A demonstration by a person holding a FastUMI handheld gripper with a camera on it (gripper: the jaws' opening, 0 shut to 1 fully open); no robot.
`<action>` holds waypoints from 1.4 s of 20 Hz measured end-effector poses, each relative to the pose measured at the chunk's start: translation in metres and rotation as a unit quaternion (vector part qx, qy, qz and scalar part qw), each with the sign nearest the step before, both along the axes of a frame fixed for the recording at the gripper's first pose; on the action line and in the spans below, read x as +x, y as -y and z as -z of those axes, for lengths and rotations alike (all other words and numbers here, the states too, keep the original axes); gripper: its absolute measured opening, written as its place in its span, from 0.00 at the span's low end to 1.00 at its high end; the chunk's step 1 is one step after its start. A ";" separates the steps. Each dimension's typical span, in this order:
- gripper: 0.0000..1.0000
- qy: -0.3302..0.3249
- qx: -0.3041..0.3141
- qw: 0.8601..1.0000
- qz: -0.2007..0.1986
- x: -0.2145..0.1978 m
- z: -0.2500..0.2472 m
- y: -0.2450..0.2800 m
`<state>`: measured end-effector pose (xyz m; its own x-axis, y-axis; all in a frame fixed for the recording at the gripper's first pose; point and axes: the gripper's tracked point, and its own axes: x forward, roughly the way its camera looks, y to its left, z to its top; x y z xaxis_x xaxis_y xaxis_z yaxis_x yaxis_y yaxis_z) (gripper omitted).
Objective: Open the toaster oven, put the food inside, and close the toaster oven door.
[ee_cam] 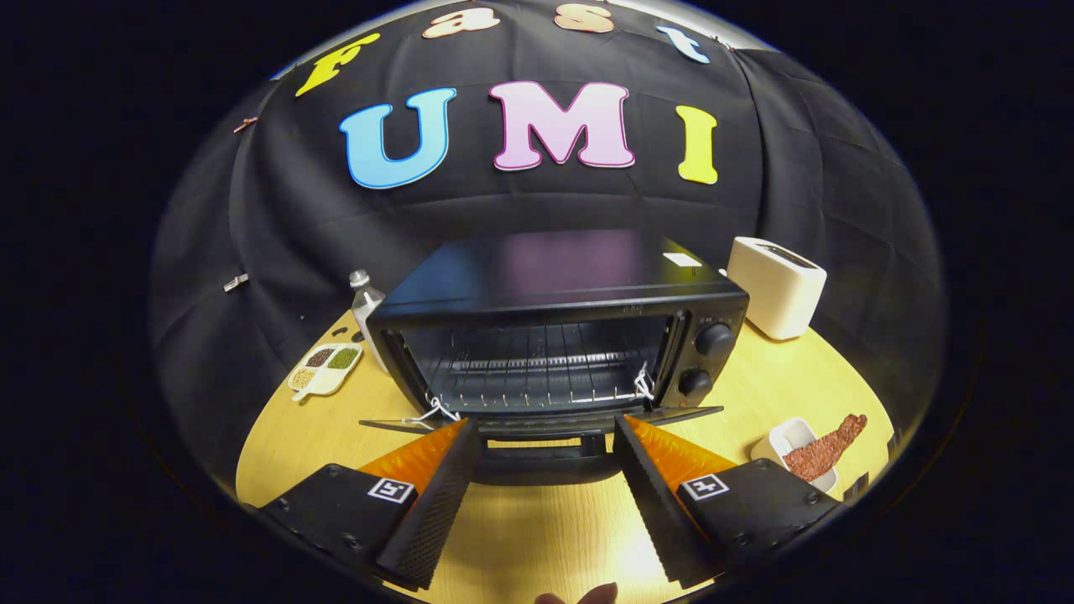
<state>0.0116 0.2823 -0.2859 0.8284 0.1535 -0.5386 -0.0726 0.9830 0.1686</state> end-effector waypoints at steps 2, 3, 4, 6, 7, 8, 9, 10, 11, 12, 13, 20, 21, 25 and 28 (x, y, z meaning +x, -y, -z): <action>0.99 -0.008 -0.006 1.000 -0.007 -0.009 0.009 0.000; 0.98 -0.013 -0.011 1.000 -0.012 -0.015 0.013 0.000; 0.98 -0.019 -0.014 1.000 -0.014 -0.019 0.018 0.001; 0.98 -0.037 -0.014 0.999 -0.016 -0.028 0.029 0.002; 0.98 -0.048 -0.011 0.999 -0.015 -0.033 0.037 0.001; 0.98 -0.059 -0.007 0.998 -0.015 -0.038 0.043 0.001; 0.98 -0.069 -0.006 0.997 -0.017 -0.041 0.049 0.001; 0.98 -0.078 -0.011 0.997 -0.018 -0.042 0.055 0.003; 0.98 -0.082 -0.017 0.996 -0.021 -0.044 0.060 0.006; 0.98 -0.085 -0.022 0.996 -0.024 -0.045 0.063 0.008; 0.98 -0.086 -0.026 0.996 -0.027 -0.048 0.065 0.009; 0.98 -0.087 -0.022 0.995 -0.034 -0.051 0.059 0.022; 0.98 -0.083 -0.021 0.996 -0.035 -0.050 0.055 0.025; 0.98 -0.048 -0.018 0.998 -0.043 -0.044 0.021 0.042; 0.98 -0.005 -0.016 0.999 -0.046 -0.040 -0.016 0.065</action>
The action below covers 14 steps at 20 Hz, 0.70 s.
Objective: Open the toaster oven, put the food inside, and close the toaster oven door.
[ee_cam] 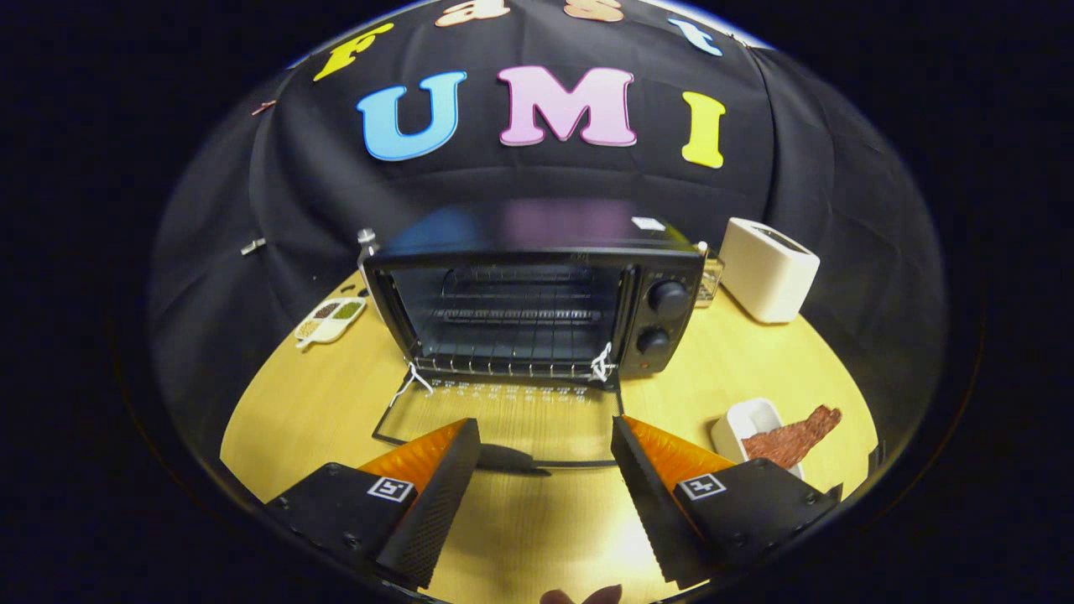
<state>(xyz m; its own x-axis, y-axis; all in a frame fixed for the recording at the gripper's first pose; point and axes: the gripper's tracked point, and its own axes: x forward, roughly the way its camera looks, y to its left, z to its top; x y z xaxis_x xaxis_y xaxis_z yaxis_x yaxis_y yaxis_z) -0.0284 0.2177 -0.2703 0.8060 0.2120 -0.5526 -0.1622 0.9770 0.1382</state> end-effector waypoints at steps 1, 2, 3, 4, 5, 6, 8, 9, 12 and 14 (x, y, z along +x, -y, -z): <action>0.98 0.016 0.000 1.000 0.000 0.002 -0.013 0.010; 0.98 0.031 0.002 1.000 0.001 0.004 -0.026 0.021; 0.98 0.043 0.004 0.999 0.000 0.006 -0.038 0.031; 0.98 0.053 0.007 0.999 -0.002 0.007 -0.049 0.041; 0.98 0.063 0.008 0.998 -0.005 0.009 -0.060 0.052; 0.98 0.072 0.009 0.997 -0.007 0.009 -0.071 0.064; 0.98 0.079 0.016 0.997 -0.017 0.011 -0.087 0.086; 0.98 0.077 0.017 0.997 -0.021 0.011 -0.092 0.097; 0.98 0.065 0.019 0.997 -0.037 0.011 -0.097 0.133; 0.98 0.060 0.012 0.996 -0.057 0.010 -0.095 0.156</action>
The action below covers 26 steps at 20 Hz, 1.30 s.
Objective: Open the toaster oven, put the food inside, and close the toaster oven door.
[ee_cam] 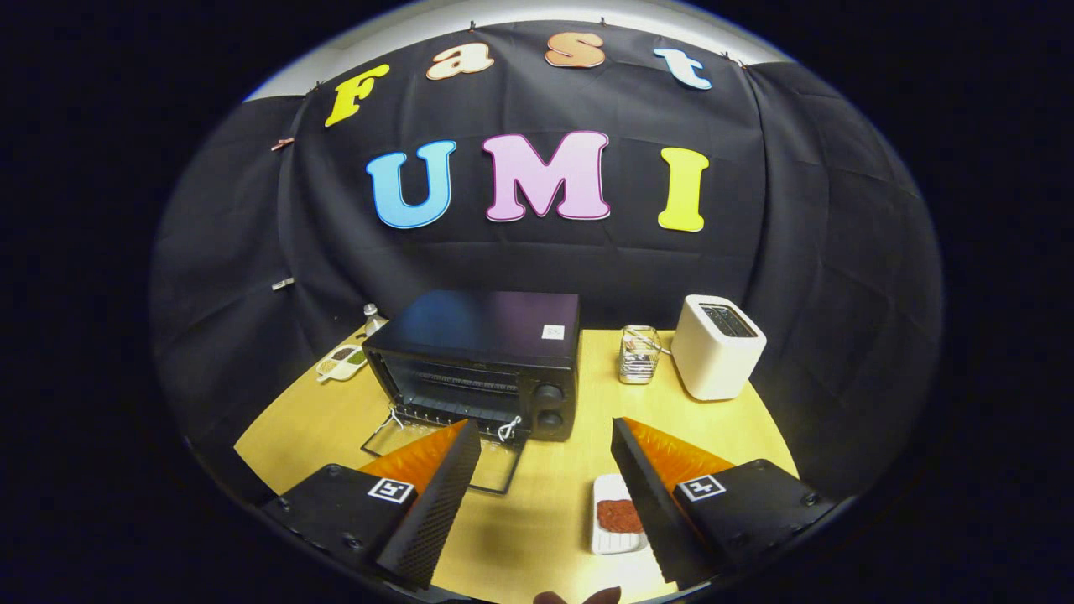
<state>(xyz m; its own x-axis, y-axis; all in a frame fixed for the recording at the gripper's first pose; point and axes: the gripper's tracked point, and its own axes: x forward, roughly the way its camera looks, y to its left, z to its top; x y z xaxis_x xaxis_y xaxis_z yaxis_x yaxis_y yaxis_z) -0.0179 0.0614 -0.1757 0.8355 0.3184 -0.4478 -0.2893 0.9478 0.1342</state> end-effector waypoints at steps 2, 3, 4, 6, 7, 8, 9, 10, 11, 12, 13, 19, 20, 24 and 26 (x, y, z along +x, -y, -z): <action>0.98 -0.016 -0.010 0.999 -0.034 -0.003 0.007 0.020; 0.98 -0.028 -0.010 0.998 -0.052 -0.005 0.011 0.029; 0.98 -0.041 -0.009 0.997 -0.064 -0.005 0.015 0.039; 0.98 -0.062 0.008 0.995 -0.077 -0.003 0.022 0.059; 0.98 -0.074 0.020 0.994 -0.076 0.000 0.026 0.070; 0.98 -0.085 0.030 0.993 -0.072 0.003 0.032 0.081; 0.98 -0.099 0.036 0.992 -0.071 0.006 0.038 0.092; 0.98 -0.111 0.038 0.991 -0.070 0.010 0.047 0.102; 0.98 -0.124 0.036 0.989 -0.071 0.016 0.058 0.113; 0.99 -0.140 0.036 0.987 -0.074 0.018 0.067 0.122; 0.99 -0.159 0.039 0.983 -0.080 0.021 0.079 0.129; 0.96 -0.310 0.095 0.939 -0.120 0.013 0.153 0.137; 0.96 -0.336 0.100 0.928 -0.126 0.009 0.165 0.133; 0.80 -0.390 0.138 0.901 -0.132 0.012 0.197 0.118; 0.72 -0.401 0.130 0.897 -0.133 0.013 0.211 0.116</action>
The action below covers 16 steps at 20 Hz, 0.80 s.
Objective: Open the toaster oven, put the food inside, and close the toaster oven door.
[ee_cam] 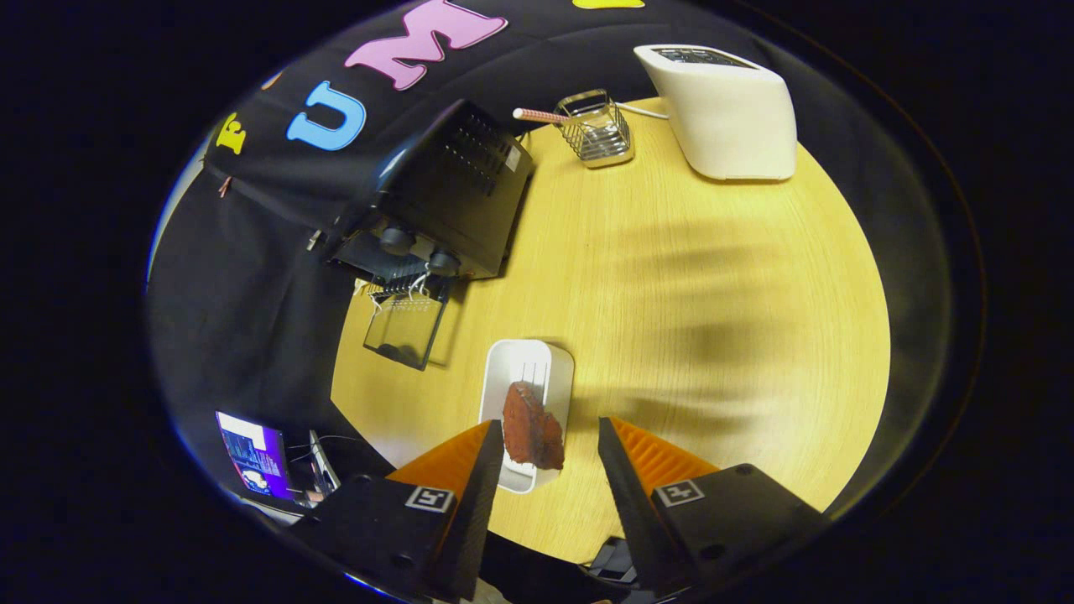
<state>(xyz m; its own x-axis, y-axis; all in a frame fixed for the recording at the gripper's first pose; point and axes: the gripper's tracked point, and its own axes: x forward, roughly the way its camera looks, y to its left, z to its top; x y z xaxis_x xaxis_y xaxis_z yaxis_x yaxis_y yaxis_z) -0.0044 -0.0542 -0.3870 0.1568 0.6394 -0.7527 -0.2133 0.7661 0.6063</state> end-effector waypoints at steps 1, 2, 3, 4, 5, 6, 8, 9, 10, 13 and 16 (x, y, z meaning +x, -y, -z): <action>0.62 -0.007 -0.001 1.000 -0.004 0.001 0.007 -0.002; 0.53 -0.022 0.007 1.000 -0.002 -0.001 0.006 -0.005; 0.44 -0.032 0.017 0.999 0.001 -0.001 0.006 -0.011; 0.35 -0.037 0.023 0.999 -0.001 -0.001 0.006 -0.015; 0.25 -0.044 0.022 0.999 -0.001 -0.006 0.006 -0.016; 0.24 -0.048 0.020 0.999 -0.003 -0.005 0.004 -0.012; 0.19 -0.040 0.025 0.999 -0.003 -0.008 0.003 -0.015; 0.15 -0.028 0.018 0.999 0.003 -0.007 -0.001 -0.014; 0.14 -0.012 0.011 1.000 0.014 -0.005 -0.005 -0.011; 0.12 0.032 0.005 0.997 0.065 0.006 -0.025 -0.006; 0.12 0.072 0.019 0.991 0.108 0.008 -0.057 -0.003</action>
<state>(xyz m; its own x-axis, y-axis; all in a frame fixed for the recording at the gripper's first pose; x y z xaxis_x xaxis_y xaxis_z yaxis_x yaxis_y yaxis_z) 0.0033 -0.0516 -0.3301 0.3981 0.6062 -0.6885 -0.1330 0.7808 0.6105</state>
